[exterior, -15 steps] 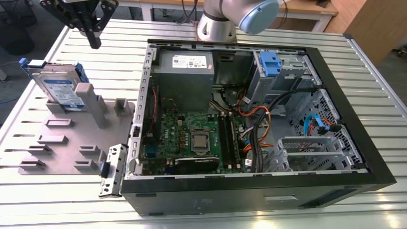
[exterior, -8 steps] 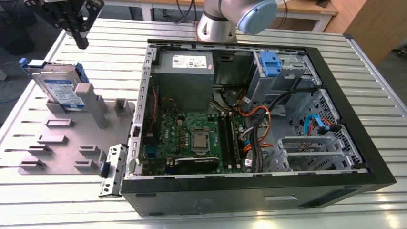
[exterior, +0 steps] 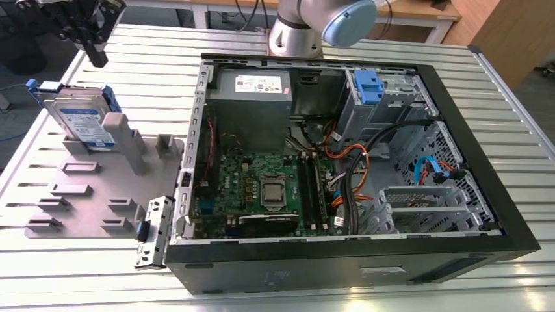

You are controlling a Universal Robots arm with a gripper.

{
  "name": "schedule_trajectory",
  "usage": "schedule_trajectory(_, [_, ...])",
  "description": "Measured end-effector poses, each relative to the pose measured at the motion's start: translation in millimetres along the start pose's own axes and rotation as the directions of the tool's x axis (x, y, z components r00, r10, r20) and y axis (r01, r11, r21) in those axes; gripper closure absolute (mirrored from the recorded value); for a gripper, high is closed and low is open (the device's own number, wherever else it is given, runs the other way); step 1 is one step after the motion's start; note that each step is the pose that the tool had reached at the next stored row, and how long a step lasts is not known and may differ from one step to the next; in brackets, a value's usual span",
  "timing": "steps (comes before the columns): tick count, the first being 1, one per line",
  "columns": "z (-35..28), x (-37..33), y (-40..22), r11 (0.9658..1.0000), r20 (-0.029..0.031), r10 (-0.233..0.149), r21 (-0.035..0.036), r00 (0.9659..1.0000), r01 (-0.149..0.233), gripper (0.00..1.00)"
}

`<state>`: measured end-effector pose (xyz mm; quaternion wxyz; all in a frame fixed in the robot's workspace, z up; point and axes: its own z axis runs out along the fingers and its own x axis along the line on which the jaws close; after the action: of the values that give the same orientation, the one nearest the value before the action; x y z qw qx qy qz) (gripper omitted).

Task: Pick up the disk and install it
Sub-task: 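Reach for the disk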

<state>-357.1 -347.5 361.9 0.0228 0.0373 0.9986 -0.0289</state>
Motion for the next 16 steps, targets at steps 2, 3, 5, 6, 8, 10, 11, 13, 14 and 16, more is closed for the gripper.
schedule_trajectory(2, [0.1,5.0,-0.4,1.0,0.0099,0.001,-0.0011,1.0,-0.001,0.89])
schedule_trajectory(3, [0.1,7.3,-0.6,1.0,0.0148,0.001,-0.0019,0.9999,-0.001,0.89])
schedule_trajectory(5, [-0.1,12.0,-0.9,1.0,0.0267,0.002,-0.0048,0.9996,-0.002,0.89])
schedule_trajectory(6, [-0.2,14.1,-1.1,1.0,0.0337,0.002,-0.0069,0.9994,-0.002,0.89])
schedule_trajectory(8, [-0.2,18.6,-1.4,0.9999,0.0463,0.003,-0.0114,0.9989,-0.003,0.89])
schedule_trajectory(10, [-0.3,23.7,-1.9,0.9999,0.0518,0.004,-0.0134,0.9987,-0.003,0.89])
schedule_trajectory(11, [-0.2,25.8,-2.2,0.9999,0.0522,0.004,-0.0135,0.9986,-0.003,0.89])
schedule_trajectory(13, [0.1,28.3,-2.4,0.9999,0.0522,0.004,-0.0136,0.9986,-0.003,0.89])
schedule_trajectory(14, [0.3,28.8,-2.6,0.9999,0.0523,0.004,-0.0136,0.9986,-0.003,0.89])
schedule_trajectory(16, [0.3,28.9,-2.5,0.9999,0.0523,0.004,-0.0137,0.9986,-0.003,0.89])
